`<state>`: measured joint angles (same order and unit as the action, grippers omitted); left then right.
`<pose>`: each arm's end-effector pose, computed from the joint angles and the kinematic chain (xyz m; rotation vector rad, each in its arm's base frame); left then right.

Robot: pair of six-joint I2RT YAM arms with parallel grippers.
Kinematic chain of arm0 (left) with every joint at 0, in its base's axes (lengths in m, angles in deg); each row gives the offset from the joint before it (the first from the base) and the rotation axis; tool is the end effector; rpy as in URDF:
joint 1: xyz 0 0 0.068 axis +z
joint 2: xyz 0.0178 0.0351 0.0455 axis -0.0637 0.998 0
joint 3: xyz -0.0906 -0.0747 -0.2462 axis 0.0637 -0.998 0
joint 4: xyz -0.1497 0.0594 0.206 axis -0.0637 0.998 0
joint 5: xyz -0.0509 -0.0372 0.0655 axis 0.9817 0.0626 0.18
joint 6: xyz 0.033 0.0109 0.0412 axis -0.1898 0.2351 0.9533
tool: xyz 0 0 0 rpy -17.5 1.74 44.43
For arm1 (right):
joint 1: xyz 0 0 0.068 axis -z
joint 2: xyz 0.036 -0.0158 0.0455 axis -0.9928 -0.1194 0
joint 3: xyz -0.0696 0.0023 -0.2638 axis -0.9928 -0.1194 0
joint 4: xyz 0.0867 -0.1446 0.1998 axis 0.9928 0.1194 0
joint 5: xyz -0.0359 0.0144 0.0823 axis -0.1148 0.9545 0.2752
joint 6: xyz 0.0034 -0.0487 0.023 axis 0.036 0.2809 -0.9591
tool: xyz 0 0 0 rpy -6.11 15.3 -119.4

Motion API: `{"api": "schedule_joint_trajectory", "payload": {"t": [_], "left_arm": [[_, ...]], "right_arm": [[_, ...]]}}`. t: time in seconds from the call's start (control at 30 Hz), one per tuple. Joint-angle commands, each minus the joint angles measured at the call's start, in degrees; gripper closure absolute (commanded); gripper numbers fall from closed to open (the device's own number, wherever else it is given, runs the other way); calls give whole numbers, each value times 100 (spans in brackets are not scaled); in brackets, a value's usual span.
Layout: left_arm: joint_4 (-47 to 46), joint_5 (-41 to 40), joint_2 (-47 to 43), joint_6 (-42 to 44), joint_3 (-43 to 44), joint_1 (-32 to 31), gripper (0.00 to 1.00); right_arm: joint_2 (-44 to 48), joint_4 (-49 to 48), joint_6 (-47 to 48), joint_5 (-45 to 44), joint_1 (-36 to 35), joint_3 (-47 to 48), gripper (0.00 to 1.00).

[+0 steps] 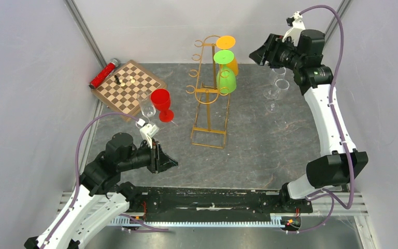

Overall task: Take the wine glass off the wine glass rack
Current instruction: Pick up the wine glass from the wine rack.

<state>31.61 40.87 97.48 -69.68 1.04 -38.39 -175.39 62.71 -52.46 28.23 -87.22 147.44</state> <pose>0.0756 -0.0718 0.3124 0.4512 2.1534 -1.1201 0.3391 0.0388 0.4511 -0.0770 1.8844 0.6536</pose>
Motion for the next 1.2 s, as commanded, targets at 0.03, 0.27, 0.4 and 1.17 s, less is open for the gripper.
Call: {"api": "schedule_joint_trajectory", "payload": {"t": [0.03,0.27,0.4,1.17], "left_arm": [[-186,-136,32,140,2,19,64],[-176,-187,21,127,2,20,64],[-167,-241,-5,108,11,20,64],[-143,-321,8,94,11,17,64]], "right_arm": [[160,-935,-957,794,-181,-119,32],[-58,-1191,-1477,866,-410,-263,32],[-65,-1669,-2109,957,-454,-656,34],[-378,-3202,-3950,1084,-532,-1262,51]]}}
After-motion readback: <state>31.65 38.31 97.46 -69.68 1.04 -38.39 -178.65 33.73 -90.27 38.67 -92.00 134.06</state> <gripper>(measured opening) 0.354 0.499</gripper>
